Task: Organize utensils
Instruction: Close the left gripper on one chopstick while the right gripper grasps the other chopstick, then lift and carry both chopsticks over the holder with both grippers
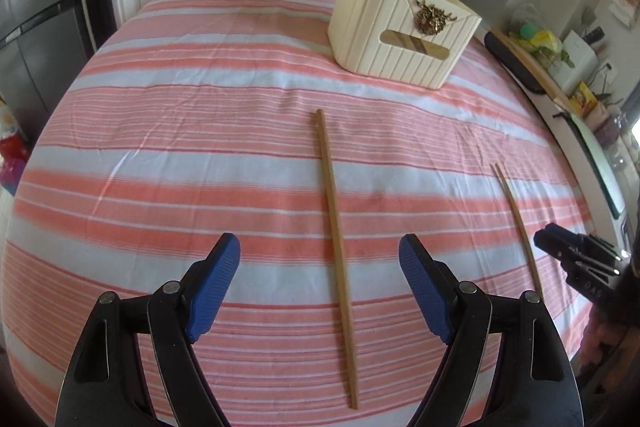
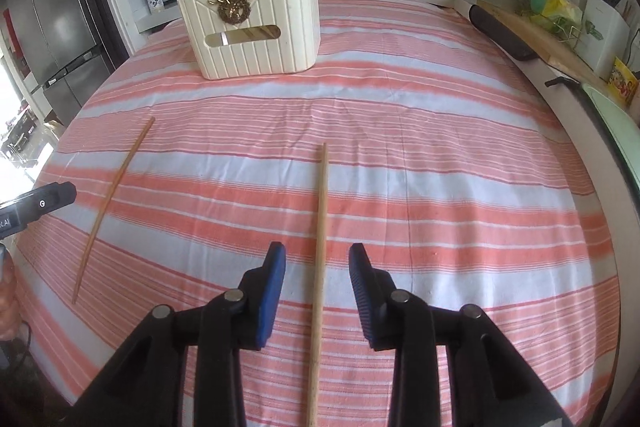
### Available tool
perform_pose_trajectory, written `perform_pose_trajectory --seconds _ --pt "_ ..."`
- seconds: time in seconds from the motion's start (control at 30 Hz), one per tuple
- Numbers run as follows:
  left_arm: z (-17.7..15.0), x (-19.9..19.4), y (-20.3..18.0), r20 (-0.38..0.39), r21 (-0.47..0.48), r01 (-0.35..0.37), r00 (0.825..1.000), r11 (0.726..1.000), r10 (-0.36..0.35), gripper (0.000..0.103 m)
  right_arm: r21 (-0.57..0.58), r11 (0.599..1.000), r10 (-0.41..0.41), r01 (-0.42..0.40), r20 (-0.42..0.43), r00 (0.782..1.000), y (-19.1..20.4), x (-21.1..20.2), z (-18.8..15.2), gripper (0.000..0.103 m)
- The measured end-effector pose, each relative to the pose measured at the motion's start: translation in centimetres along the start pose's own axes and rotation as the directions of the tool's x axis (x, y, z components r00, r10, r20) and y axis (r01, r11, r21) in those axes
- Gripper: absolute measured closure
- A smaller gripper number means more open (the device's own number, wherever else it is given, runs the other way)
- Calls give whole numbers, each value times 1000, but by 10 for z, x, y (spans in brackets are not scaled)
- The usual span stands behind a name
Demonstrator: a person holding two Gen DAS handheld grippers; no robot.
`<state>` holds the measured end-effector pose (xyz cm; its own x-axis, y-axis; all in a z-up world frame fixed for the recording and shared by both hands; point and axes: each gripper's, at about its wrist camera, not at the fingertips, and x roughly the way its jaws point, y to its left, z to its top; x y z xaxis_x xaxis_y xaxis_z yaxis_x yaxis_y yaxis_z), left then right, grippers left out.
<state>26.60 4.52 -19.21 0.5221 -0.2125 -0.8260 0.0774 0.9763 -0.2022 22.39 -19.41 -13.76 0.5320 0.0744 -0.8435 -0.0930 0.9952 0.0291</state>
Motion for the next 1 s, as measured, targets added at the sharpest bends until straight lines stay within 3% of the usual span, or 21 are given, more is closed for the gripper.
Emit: perform_pose_trajectory --seconds 0.27,0.47,0.53,0.6,0.67,0.77,0.87,1.0 --pt "11 41 -8 -71 49 -105 992 993 109 21 -45 999 6 -9 -68 998 3 28 7 70" --pt "36 62 -21 -64 145 -165 982 976 176 28 -106 994 -10 1 -82 997 10 48 27 73" --pt "50 69 -21 -75 142 -147 984 979 159 36 -114 993 -12 3 -79 997 13 56 38 73" --pt "64 78 -18 -88 125 -136 985 983 147 39 -106 994 -4 -5 -84 996 13 65 51 75" --pt "74 82 -16 -90 114 -138 985 984 149 53 -93 996 -4 -4 -85 996 11 70 61 90" --pt "81 85 -16 -94 100 -90 991 991 100 96 -78 997 10 -17 -89 996 8 77 70 97" --pt "85 80 -20 -61 112 -77 995 991 84 99 -48 997 52 -55 -71 996 3 77 78 97" --pt "90 33 -21 47 87 -35 998 996 31 99 -5 992 127 -127 42 991 -6 40 89 97"
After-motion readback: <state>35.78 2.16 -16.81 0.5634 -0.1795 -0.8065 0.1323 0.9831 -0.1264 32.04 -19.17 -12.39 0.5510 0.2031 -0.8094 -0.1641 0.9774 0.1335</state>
